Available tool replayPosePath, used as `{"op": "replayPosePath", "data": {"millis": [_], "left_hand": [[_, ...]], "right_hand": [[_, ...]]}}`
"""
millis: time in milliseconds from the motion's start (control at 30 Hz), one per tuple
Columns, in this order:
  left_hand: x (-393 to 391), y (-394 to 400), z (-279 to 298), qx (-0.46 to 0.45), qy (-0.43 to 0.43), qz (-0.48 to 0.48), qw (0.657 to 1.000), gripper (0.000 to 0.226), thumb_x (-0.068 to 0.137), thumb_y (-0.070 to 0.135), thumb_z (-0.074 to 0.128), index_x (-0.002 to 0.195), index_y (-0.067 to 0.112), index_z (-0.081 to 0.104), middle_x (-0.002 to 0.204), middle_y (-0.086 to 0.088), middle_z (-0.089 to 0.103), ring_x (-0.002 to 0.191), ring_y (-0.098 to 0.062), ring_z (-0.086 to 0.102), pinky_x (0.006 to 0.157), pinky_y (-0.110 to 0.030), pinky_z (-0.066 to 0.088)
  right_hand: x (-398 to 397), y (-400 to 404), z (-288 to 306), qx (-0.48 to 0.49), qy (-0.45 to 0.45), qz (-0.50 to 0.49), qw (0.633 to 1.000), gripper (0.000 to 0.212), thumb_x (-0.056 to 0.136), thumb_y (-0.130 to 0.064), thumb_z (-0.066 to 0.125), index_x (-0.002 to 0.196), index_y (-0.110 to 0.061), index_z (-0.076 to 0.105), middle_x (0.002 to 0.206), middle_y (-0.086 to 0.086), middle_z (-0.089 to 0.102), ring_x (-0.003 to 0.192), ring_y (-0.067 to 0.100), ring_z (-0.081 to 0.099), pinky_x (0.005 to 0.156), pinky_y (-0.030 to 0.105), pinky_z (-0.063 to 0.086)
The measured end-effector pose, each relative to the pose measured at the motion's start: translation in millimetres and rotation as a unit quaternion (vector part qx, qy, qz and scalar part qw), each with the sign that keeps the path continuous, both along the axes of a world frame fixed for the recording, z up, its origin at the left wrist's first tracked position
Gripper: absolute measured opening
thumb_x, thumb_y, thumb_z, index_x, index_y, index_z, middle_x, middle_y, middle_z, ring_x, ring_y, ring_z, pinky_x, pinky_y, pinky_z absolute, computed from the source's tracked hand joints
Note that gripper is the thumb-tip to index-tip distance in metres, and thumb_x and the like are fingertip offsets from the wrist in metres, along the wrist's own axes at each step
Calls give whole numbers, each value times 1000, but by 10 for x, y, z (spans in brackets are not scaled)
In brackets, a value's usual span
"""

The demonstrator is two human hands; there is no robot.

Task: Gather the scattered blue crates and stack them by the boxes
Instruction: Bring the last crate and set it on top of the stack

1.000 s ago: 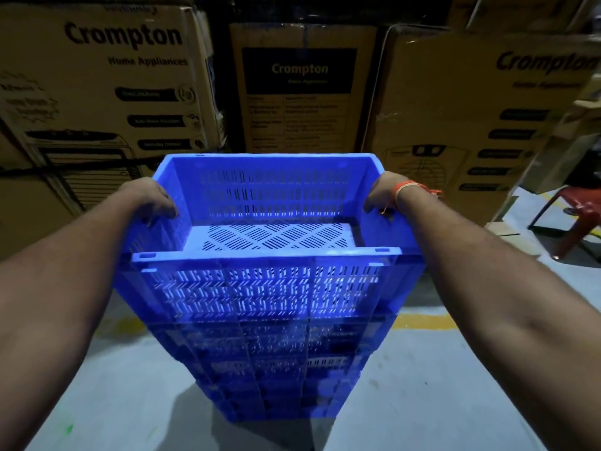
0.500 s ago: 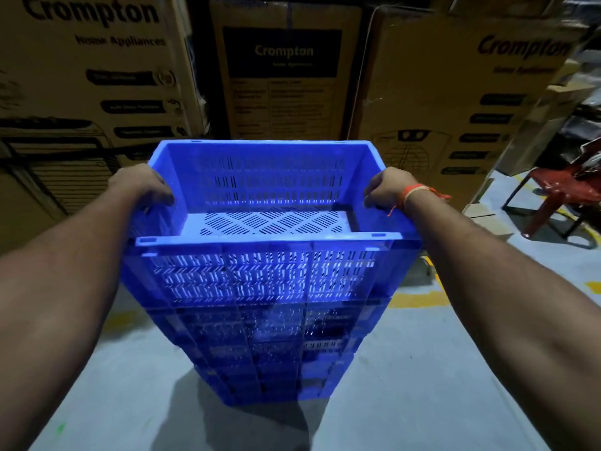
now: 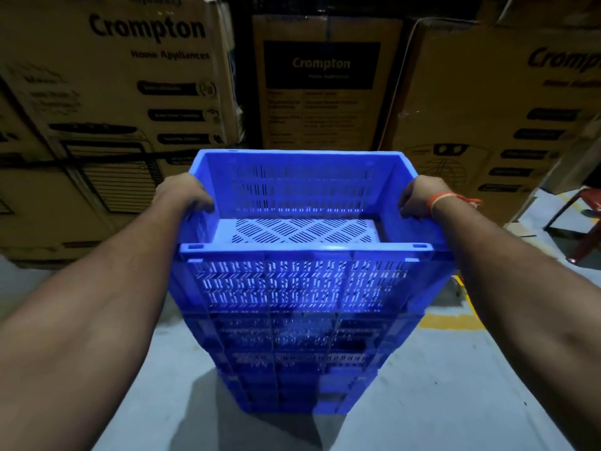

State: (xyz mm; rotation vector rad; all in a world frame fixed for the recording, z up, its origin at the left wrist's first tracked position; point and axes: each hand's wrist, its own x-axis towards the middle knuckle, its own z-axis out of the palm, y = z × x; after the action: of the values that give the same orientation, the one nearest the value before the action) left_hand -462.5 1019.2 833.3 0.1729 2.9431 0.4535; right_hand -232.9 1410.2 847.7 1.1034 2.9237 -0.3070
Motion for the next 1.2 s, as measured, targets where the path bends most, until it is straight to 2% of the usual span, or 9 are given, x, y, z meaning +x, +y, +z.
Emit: {"op": "replayPosePath", "data": {"millis": [133,300,367,500,600,800,1033,1200], "left_hand": [[-8,-47,24,2,-1,17,1000,26,60,40,82,80,24,79,74,-5,73,77,-25,70,68,-26,51],[2,28,12,-9,6,19,1000,30,53,44,81,77,25,78,74,-6,73,74,-26,70,66,-27,52],[15,11,10,-14,0,19,1000,26,56,41,81,76,24,78,68,-5,73,72,-24,70,64,-26,50],[27,45,30,-19,4,19,1000,22,60,40,80,74,23,78,63,-3,72,69,-22,70,59,-26,47],[12,36,26,-23,4,21,1000,23,59,40,80,74,23,78,64,-4,72,70,-23,70,61,-26,48],[40,30,36,-26,1,21,999,23,56,40,80,71,23,78,65,-4,72,67,-22,70,57,-25,47],[79,16,35,-23,-5,21,1000,31,50,43,79,74,24,77,75,-6,72,71,-23,69,56,-28,47],[72,-20,59,-21,-12,5,1000,34,47,44,79,75,25,78,69,-4,73,68,-23,72,65,-28,56]], "right_hand": [[-14,-44,-13,3,-1,-10,1000,13,62,-20,80,74,-16,76,72,5,73,68,22,69,70,31,59],[8,-6,-14,10,-8,-17,1000,19,65,-20,75,83,-15,76,85,7,73,78,25,69,73,31,59],[-8,-25,-13,8,-10,-11,1000,23,64,-21,74,86,-14,75,86,7,73,80,26,69,73,31,59],[-4,17,-31,-8,-14,-25,1000,24,58,-22,76,82,-15,76,79,5,73,71,22,69,65,27,57],[4,13,-29,-7,-6,-22,1000,24,58,-22,76,81,-15,76,80,6,73,71,23,68,64,26,56],[1,65,-41,-12,-4,-13,1000,21,58,-23,76,78,-16,77,70,2,73,65,19,69,68,29,60],[9,53,-32,-3,-2,-2,1000,15,60,-20,77,74,-16,77,69,2,73,67,20,70,72,33,61],[31,39,-17,21,-14,27,999,15,64,-22,79,78,-17,78,74,4,74,75,23,70,75,31,58]]}}
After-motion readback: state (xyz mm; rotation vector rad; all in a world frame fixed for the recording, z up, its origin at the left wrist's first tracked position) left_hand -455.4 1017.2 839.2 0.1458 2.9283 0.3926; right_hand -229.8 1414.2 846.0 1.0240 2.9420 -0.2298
